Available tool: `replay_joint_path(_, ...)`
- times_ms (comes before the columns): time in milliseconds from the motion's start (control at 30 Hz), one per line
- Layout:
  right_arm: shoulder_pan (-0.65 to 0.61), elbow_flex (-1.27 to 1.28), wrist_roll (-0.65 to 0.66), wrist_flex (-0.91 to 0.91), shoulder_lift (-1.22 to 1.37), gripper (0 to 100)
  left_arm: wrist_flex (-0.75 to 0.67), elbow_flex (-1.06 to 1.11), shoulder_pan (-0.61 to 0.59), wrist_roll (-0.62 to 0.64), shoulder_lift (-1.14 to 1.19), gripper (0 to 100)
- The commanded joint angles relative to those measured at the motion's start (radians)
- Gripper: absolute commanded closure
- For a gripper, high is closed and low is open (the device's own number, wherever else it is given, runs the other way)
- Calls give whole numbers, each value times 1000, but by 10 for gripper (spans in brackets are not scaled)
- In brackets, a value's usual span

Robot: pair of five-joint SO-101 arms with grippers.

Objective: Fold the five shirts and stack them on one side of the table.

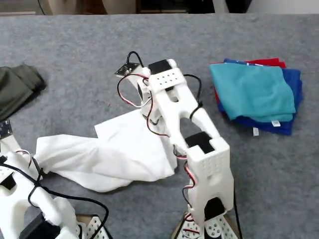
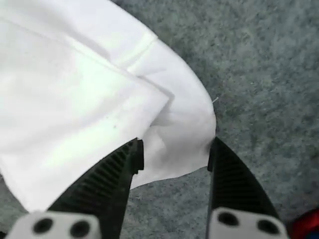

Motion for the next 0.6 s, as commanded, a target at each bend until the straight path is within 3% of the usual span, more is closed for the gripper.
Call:
replay_joint_path(0,-35,-50,-34,17,-134,778,-11,-3,-12,-6,-15,982)
replay_joint_path(233,-130,-38,-72,15,-217,776,-11,-3,-12,-6,-15,982)
replay_joint_path(567,-101,-116,-279,-15,61,775,-11,-2,-14,-6,-16,982)
